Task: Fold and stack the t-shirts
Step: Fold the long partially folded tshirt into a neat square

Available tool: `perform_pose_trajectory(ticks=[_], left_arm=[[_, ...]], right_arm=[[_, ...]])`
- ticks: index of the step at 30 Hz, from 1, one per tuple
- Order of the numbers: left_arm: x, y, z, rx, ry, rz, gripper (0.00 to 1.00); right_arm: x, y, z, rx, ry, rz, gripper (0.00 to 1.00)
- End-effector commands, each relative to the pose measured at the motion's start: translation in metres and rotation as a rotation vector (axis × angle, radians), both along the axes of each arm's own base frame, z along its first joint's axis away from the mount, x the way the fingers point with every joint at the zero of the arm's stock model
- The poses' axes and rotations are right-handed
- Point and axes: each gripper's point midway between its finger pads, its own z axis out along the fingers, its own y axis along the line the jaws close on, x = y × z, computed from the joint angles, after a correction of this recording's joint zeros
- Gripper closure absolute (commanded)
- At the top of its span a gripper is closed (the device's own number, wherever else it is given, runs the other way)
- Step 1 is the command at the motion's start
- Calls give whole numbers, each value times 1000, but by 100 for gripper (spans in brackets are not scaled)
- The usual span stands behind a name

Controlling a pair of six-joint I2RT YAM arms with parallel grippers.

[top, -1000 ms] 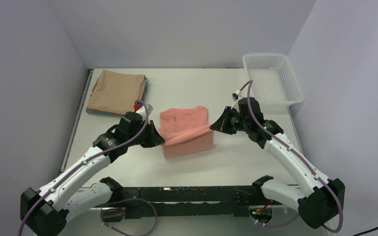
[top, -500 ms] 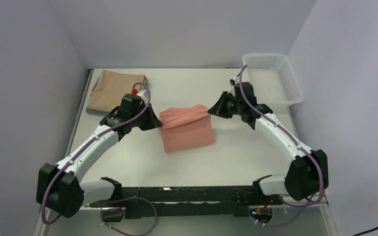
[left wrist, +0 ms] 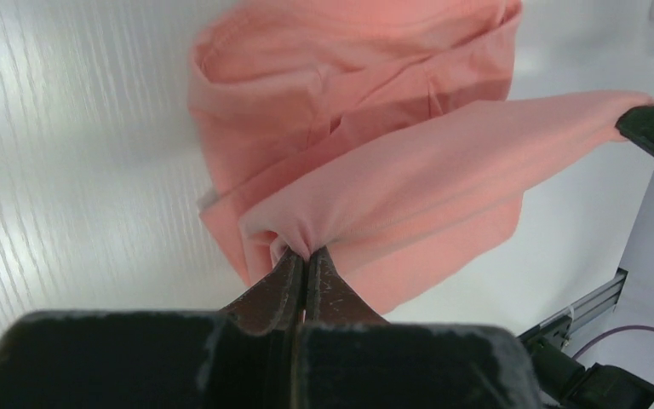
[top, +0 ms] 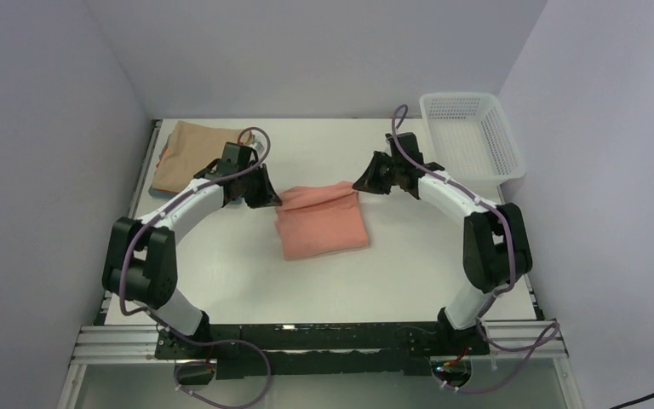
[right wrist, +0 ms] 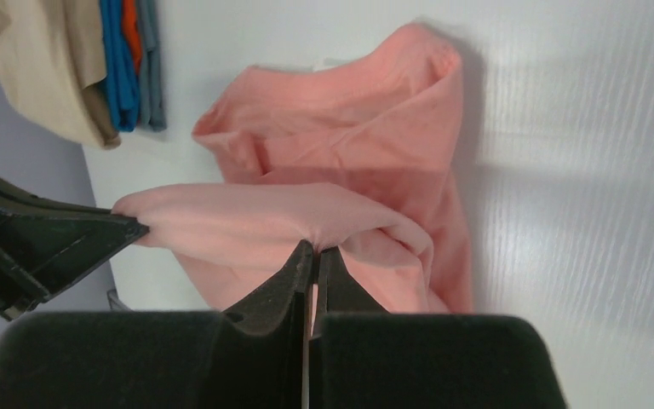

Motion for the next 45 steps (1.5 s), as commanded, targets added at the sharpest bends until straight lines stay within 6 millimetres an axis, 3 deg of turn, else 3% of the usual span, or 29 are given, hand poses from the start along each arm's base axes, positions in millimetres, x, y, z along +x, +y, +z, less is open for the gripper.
perform_pose_trajectory(ticks=[1, 2, 5, 6, 9, 10, 11, 12, 16, 19, 23, 29, 33, 39, 42, 45], left_arm=[[25, 3, 3, 18, -17, -13, 94], [29, 3, 1, 22, -8, -11, 87], [43, 9, 0, 37, -6, 18, 60], [47, 10, 3, 37, -16, 25, 47], [56, 16, 22, 53, -45, 47, 19], [57, 17, 26, 53, -58, 51, 11], [56, 13, 38, 28, -92, 36, 2], [53, 9, 44, 5, -116, 17, 1], [33, -11, 45, -59, -157, -66, 1], [33, -37, 47, -121, -187, -154, 1], [49, -61, 40, -102, -199, -195, 1], [82, -59, -2, -33, -136, -151, 1], [92, -48, -51, 34, -28, -93, 1], [77, -30, -101, 102, 90, -50, 1], [63, -24, -108, 108, 110, -52, 1], [45, -25, -102, 80, 93, -77, 1]], right_arm=[[45, -9, 10, -28, -86, -84, 100], [49, -9, 6, -33, -79, -86, 100], [62, -9, -2, -53, -61, -97, 81], [69, -10, -2, -65, -67, -103, 65], [83, -12, 1, -115, -67, -92, 13], [83, -13, 2, -131, -55, -83, 2], [81, -13, 2, -145, -52, -69, 0], [76, -13, 2, -149, -55, -57, 0], [49, -4, 3, -83, -99, 11, 0], [36, 16, 4, 41, -117, 102, 0], [46, 30, 0, 116, -122, 130, 0], [75, 41, -19, 157, -128, 96, 0], [82, 43, -53, 168, -63, 64, 0], [71, 28, -113, 76, 81, -12, 0], [55, 20, -126, 51, 132, -39, 0], [32, 18, -126, 46, 158, -37, 0]])
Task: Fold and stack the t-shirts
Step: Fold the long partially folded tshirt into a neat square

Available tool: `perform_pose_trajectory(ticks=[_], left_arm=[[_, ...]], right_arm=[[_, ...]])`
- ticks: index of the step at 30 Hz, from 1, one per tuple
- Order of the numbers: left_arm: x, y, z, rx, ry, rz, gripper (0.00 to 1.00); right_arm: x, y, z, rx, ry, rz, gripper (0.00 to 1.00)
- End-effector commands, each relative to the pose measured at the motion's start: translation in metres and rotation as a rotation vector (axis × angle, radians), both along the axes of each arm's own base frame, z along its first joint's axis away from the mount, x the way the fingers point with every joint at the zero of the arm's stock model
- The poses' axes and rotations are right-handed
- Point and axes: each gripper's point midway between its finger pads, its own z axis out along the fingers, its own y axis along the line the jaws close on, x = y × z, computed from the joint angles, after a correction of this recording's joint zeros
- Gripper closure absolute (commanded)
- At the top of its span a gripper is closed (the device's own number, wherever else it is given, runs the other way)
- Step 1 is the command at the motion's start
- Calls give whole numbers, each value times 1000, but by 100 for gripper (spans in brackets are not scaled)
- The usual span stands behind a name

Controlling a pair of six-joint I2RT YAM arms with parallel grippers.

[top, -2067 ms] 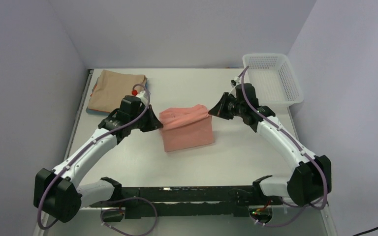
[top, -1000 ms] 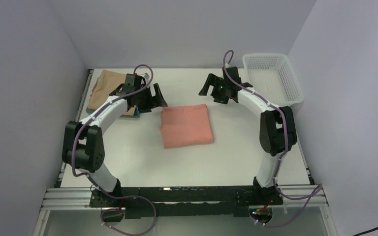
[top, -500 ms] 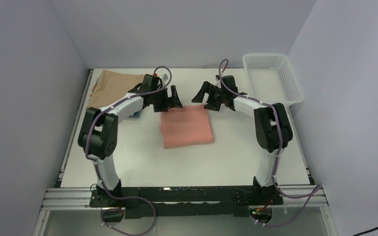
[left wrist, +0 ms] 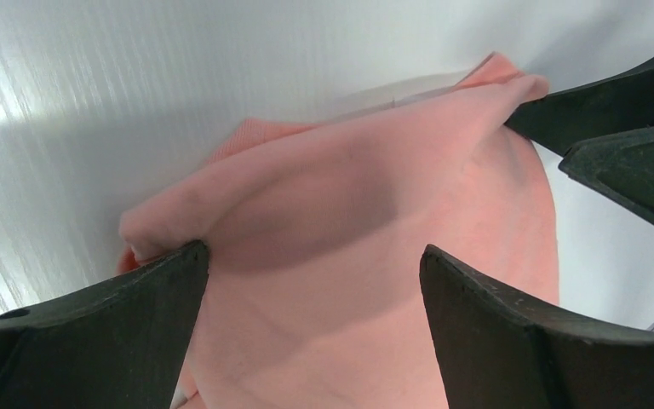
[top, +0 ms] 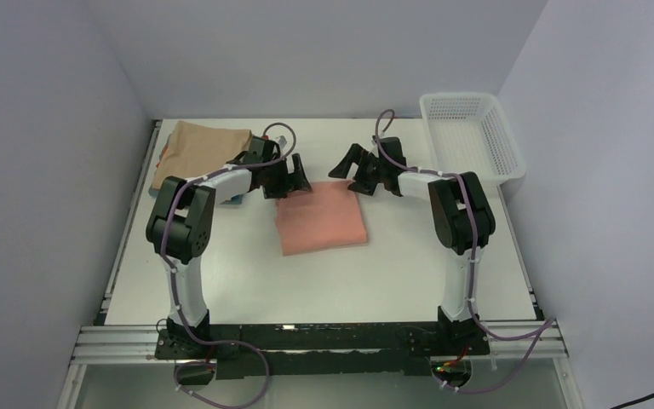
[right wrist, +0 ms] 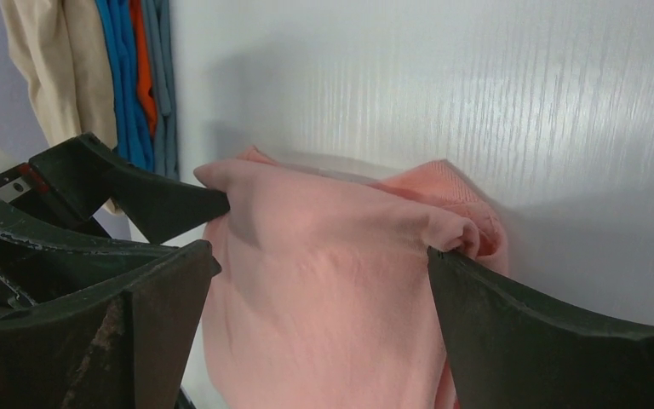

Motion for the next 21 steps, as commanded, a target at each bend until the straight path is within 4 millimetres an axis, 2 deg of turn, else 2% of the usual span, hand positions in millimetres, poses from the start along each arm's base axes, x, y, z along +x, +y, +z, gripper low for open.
perform_pose_trajectory(ticks=[1, 6, 9, 11, 15, 18, 21], left_arm=[[-49, 22, -31, 73, 97, -1, 0], [-88, 26, -16, 18, 35, -10, 1], [-99, 30, -6, 24, 7, -10, 0], [-98, 33, 8, 33, -23, -8, 1], [-96, 33, 53, 21, -114, -14, 1], [-103, 45, 84, 52, -176, 15, 1], [-119, 58, 83, 90, -158, 39, 0]], right_arm=[[-51, -20, -46, -112, 160, -46, 0], [-102, -17, -38, -149, 152, -58, 0], [-116, -19, -30, -163, 123, -74, 0], [-112, -20, -19, -176, 100, -78, 0], [-93, -26, 19, -235, 43, -105, 0], [-87, -34, 50, -265, -21, -135, 0], [-92, -49, 71, -287, -81, -183, 0]])
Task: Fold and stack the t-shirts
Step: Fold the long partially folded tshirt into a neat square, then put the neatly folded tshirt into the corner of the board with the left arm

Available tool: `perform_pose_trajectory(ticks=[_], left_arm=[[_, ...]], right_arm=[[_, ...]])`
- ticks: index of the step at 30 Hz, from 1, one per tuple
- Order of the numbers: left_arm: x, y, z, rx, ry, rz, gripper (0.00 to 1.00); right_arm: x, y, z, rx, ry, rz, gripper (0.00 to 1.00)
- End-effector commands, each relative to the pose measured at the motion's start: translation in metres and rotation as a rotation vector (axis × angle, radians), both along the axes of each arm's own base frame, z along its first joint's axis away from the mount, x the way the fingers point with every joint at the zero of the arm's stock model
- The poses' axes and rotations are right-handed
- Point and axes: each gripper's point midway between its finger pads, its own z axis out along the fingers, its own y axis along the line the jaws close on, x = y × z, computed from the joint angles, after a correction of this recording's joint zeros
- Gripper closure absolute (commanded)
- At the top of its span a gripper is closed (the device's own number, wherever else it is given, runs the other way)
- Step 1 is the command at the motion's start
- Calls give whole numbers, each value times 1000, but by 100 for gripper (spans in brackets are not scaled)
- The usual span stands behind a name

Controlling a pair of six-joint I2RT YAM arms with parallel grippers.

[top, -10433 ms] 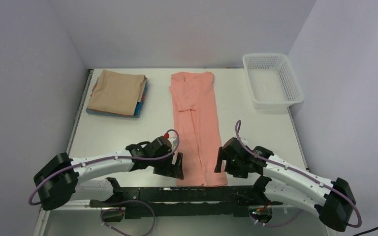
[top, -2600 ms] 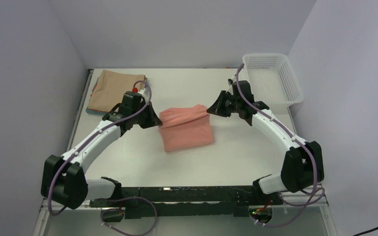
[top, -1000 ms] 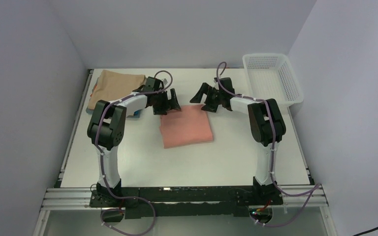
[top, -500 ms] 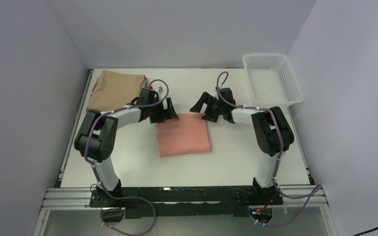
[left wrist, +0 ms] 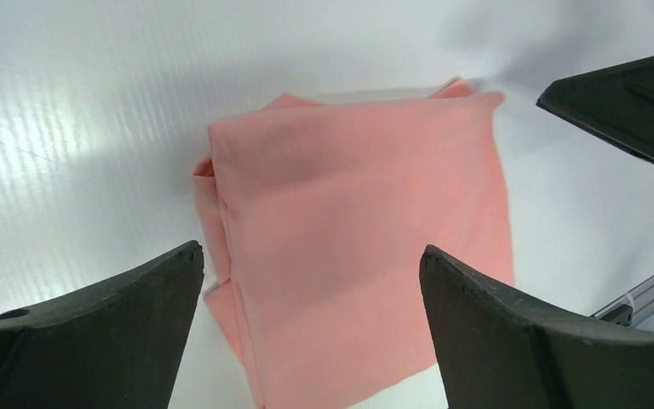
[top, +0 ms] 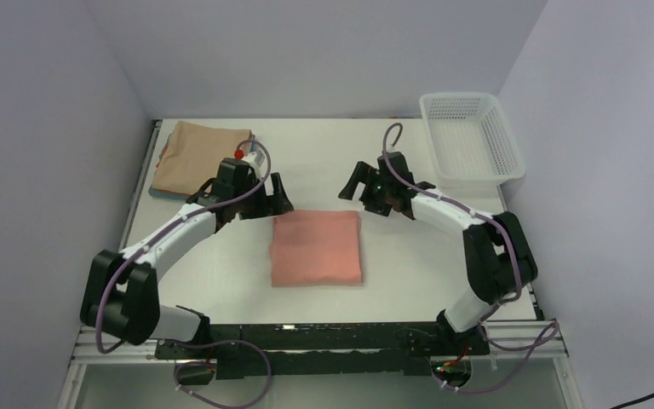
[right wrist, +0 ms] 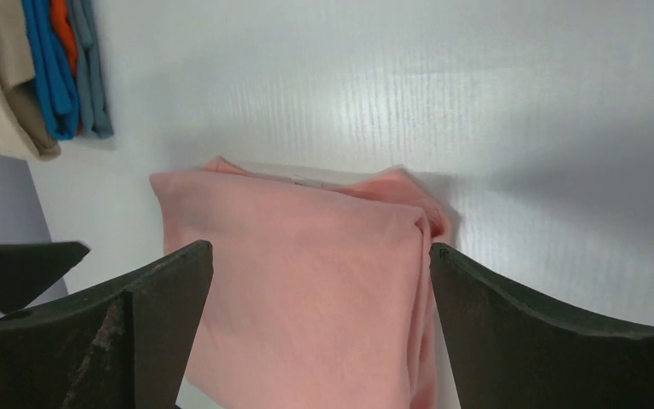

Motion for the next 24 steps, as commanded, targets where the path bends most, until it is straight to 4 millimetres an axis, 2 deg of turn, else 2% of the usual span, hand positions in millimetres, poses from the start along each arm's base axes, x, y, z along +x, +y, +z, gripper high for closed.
perform_pose_trajectory(ticks=[1, 7, 11, 17, 21, 24], left_arm=[[-15, 21, 16, 70, -27, 41, 1], [-40, 33, -24, 124, 84, 45, 1], [-51, 26, -45, 100, 134, 21, 1], [-57, 4, -66, 110, 174, -16, 1], [-67, -7, -93, 183, 245, -25, 11], [-69, -17, -108, 231, 278, -31, 25]], right_arm=[[0, -33, 51, -89, -135, -86, 0], [-34, -80, 60, -202, -193, -176, 0], [-59, -103, 59, -271, -185, -180, 0], [-83, -120, 49, -340, -170, -156, 0], [-90, -129, 48, -371, -172, -163, 0], [-93, -132, 51, -375, -188, -164, 0]])
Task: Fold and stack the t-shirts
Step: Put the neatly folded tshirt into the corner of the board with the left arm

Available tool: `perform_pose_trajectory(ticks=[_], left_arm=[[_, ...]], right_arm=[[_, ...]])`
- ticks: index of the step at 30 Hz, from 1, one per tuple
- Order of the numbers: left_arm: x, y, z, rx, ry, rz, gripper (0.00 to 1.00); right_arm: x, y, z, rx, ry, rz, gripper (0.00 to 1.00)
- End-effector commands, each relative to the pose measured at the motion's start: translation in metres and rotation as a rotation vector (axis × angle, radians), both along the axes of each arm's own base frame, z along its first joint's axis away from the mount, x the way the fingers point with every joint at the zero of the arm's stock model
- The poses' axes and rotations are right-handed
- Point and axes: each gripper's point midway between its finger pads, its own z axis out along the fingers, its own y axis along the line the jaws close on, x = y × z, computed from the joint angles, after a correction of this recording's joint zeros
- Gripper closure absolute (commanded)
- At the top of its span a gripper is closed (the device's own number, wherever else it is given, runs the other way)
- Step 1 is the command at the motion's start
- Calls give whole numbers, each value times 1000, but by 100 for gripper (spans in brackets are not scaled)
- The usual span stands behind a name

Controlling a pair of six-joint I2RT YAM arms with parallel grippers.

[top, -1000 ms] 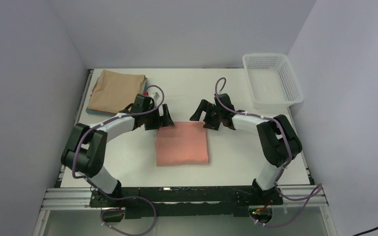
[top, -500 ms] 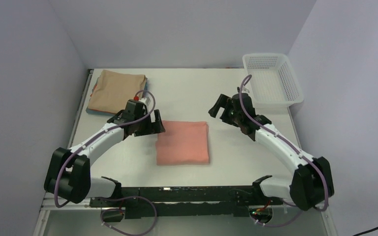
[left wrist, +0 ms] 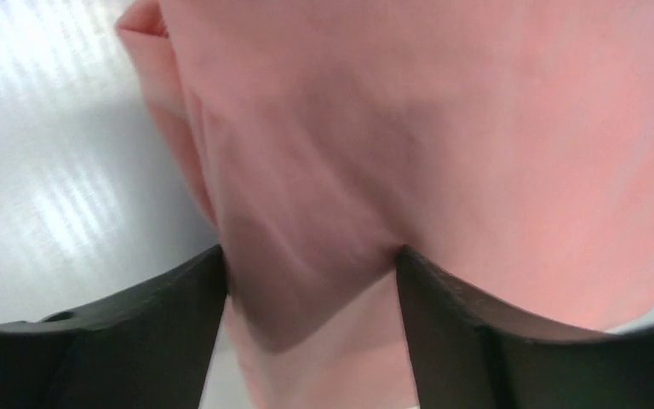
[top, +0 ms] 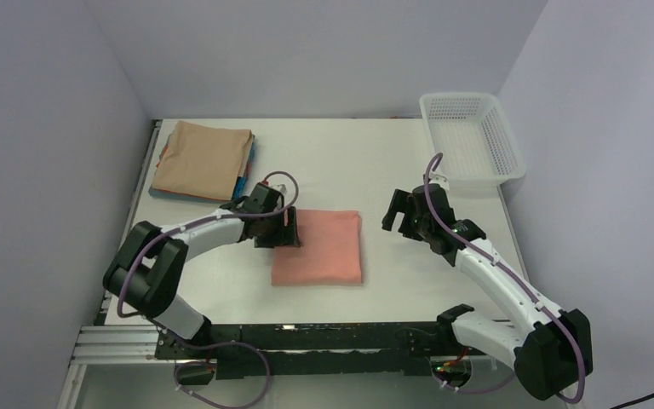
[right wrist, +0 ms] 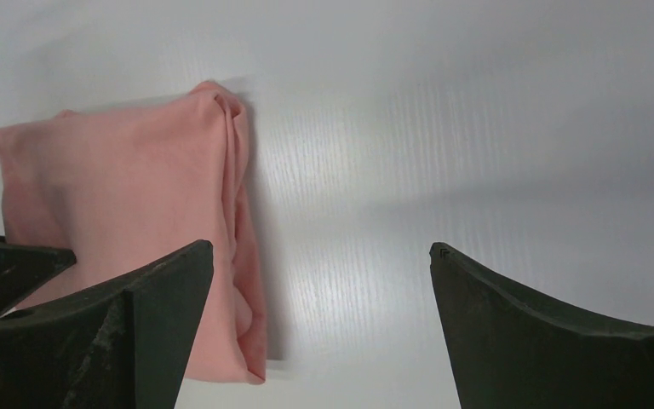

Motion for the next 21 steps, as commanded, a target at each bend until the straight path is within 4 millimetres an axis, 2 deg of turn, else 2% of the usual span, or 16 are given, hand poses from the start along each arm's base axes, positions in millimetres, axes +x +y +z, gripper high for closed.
perform_pose_trajectory(ticks=[1, 5, 7, 8, 9, 13, 16, 21], left_arm=[[-6, -10, -33, 95, 73, 13, 32], [2, -12, -41, 219, 70, 46, 63], [7, -7, -44, 321, 58, 66, 84], [9, -3, -43, 380, 51, 73, 100], [13, 1, -42, 437, 44, 76, 100], [45, 17, -17, 618, -59, 105, 100], [73, 22, 12, 697, -167, 94, 100], [122, 26, 63, 814, -374, -31, 100]], right_arm=[[-4, -13, 8, -48, -40, -11, 0], [-6, -19, 11, -71, -51, -15, 0], [-7, -21, 12, -84, -58, -9, 0], [-7, -21, 13, -89, -63, -5, 0], [-6, -21, 14, -92, -72, -1, 0], [-2, -22, 18, -106, -101, 16, 0], [0, -23, 19, -127, -112, 23, 0], [3, -30, 17, -175, -101, 13, 0]])
